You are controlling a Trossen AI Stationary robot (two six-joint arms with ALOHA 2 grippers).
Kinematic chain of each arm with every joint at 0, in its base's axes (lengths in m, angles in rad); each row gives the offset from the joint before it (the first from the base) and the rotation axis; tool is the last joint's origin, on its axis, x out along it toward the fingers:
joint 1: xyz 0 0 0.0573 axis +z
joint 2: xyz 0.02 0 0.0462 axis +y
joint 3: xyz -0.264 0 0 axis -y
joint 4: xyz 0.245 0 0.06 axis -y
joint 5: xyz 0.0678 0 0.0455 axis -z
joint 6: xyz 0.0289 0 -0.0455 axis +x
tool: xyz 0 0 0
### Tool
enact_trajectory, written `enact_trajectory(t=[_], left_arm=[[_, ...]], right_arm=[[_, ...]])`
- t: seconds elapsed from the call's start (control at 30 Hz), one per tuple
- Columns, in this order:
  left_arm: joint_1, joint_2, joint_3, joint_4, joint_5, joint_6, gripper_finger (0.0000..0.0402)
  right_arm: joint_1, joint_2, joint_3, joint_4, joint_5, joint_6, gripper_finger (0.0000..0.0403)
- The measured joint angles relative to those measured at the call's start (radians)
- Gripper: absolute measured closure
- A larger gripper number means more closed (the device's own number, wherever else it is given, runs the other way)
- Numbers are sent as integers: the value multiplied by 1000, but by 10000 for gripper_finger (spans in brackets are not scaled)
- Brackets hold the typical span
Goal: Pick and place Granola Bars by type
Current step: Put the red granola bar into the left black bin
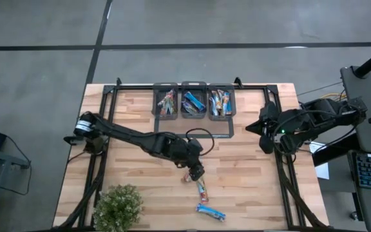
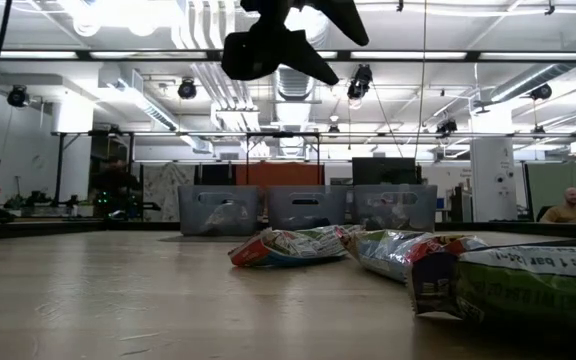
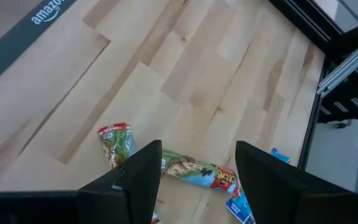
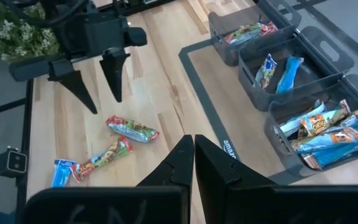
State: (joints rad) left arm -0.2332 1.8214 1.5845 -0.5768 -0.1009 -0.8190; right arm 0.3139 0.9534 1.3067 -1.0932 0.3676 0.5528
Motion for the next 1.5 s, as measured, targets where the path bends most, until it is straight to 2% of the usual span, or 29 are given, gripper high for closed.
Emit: enact_trajectory(t=[0.23,0.47,0.8,1.03,1.23,1.5], left_arm=[[15,1,5,0,68,26,213],[21,9,1,0,68,31,213],[34,11,0,0,61,62,213],[40,28,-2,0,69,51,213],[46,69,-1,0,126,-44,213],[46,158,15,-19,219,-83,213]], right_arm=[[0,5,0,1,2,-7,394],[0,5,0,3,-3,-31,394],[0,14,0,9,-107,-37,395],[0,18,0,12,-114,-40,395],[0,18,0,13,-114,-40,395],[0,19,0,15,-105,-38,394]])
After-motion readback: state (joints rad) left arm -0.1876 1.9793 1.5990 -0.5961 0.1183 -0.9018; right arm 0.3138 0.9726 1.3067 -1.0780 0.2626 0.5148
